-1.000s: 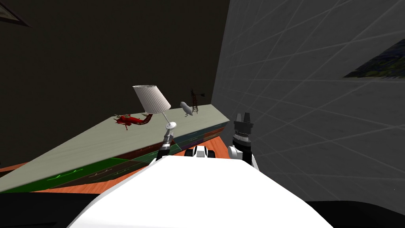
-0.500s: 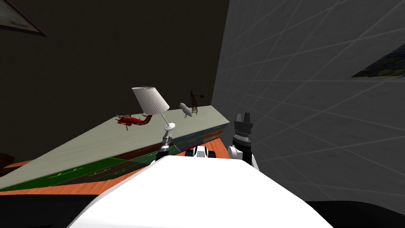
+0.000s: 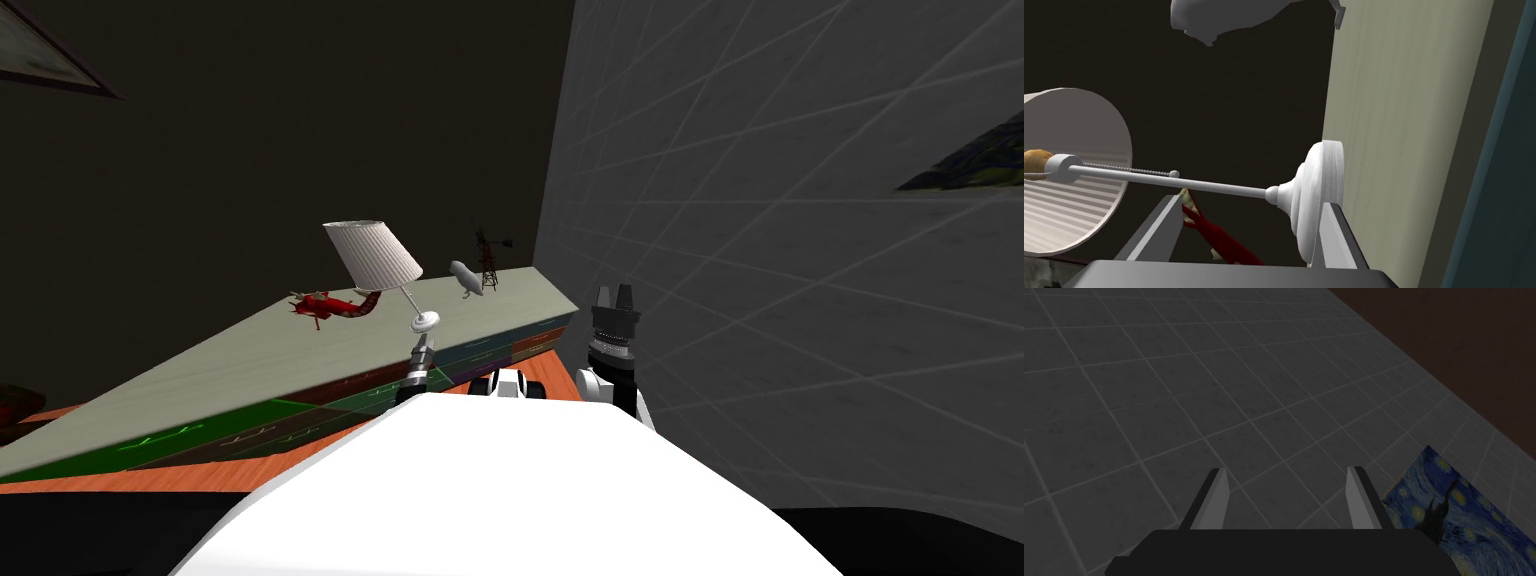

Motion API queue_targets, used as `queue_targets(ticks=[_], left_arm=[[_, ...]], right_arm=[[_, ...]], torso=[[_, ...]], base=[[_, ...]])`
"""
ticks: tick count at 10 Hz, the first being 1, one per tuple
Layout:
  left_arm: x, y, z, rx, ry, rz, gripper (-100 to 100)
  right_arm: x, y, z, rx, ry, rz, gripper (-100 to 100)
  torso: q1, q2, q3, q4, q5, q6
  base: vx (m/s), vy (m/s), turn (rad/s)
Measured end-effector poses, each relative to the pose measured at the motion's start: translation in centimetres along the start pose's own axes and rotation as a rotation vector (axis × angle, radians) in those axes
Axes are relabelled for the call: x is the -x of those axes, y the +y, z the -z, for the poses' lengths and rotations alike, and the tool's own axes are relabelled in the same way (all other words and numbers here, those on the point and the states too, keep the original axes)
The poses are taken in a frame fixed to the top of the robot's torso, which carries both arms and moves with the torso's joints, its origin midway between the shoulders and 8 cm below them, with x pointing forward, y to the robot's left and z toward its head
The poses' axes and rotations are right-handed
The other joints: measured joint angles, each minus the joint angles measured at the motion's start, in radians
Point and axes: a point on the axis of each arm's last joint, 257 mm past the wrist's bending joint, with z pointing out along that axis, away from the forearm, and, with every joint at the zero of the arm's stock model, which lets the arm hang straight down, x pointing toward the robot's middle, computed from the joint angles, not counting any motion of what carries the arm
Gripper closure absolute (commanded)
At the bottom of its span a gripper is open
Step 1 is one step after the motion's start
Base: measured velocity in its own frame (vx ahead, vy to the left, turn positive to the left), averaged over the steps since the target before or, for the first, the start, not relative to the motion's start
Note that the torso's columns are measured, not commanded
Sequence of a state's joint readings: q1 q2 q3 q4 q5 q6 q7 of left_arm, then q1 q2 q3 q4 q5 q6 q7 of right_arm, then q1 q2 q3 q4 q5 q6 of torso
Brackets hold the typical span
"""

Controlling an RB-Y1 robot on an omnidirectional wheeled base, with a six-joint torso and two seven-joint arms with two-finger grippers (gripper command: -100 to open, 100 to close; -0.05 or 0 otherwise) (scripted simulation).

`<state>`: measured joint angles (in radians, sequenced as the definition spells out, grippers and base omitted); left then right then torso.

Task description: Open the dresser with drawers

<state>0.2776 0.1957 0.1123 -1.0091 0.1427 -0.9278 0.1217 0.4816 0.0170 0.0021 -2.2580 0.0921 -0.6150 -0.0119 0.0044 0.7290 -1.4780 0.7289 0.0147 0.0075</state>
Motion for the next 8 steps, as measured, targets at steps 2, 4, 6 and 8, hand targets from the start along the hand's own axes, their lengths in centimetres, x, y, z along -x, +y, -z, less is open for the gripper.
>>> queue_targets(ticks=[2, 4, 6, 8], left_arm=[[-0.2, 1.5, 0.9, 0.02, -0.015, 0.014, -100], [0.0, 2.6, 1.6, 0.043, -0.033, 0.026, -100], [-0.5, 3.7, 2.9, 0.06, -0.05, 0.048, -100], [-1.0, 4.5, 3.3, 0.068, -0.068, 0.072, -100]], right_arm=[[0.0, 0.0, 0.0, 0.0, 0.0, 0.0, 0], [0.0, 0.0, 0.0, 0.0, 0.0, 0.0, 0], [0.0, 0.0, 0.0, 0.0, 0.0, 0.0, 0], [0.0, 0.0, 0.0, 0.0, 0.0, 0.0, 0]], torso=[[-0.009, -0.002, -0.002, 0.0, -0.003, -0.001], [-0.003, 0.0, 0.0, 0.001, -0.002, 0.001], [-0.002, 0.001, 0.0, 0.001, 0.0, 0.0], [-0.002, -0.001, 0.0, 0.0, 0.001, 0.002]], base=[[0.07, -0.142, 0.049], [0.041, -0.082, 0.023], [0.042, -0.093, 0.037], [0.036, -0.041, 0.019]])
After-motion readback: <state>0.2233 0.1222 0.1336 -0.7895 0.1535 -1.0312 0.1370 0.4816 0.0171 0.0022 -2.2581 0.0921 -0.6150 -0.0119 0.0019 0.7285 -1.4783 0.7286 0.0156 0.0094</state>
